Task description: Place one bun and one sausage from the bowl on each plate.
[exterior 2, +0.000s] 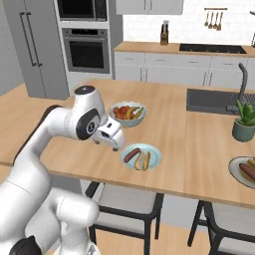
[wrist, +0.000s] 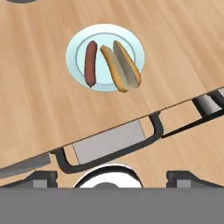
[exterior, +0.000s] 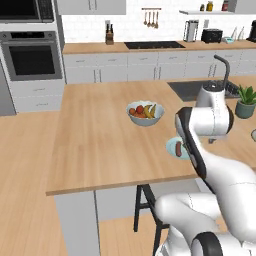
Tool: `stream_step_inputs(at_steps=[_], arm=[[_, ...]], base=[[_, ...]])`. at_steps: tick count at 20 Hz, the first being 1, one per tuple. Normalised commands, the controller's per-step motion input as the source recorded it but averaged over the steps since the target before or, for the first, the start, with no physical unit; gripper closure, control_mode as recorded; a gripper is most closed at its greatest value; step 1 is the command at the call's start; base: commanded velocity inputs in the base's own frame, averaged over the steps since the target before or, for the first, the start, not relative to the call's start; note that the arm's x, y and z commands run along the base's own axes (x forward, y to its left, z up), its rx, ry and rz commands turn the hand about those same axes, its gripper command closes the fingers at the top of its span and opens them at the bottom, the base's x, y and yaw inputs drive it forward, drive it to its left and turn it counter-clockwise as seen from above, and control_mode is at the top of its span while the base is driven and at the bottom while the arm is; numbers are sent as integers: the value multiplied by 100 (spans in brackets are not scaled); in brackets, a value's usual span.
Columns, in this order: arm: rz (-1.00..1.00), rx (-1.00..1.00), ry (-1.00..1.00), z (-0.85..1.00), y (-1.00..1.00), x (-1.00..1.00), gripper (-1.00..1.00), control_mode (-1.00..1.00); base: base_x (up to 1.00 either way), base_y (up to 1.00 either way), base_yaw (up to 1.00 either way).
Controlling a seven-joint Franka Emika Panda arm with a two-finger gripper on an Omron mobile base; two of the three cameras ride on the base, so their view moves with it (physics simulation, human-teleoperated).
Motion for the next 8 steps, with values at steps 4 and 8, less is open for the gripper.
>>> stream_step_inputs(at_steps=[4, 8], arm=[[3, 1, 34, 40, 73, -53, -100, -100], [8, 0, 26, 8, 83, -48, -100, -100]], base=[[0, 0, 0], [0, 0, 0]])
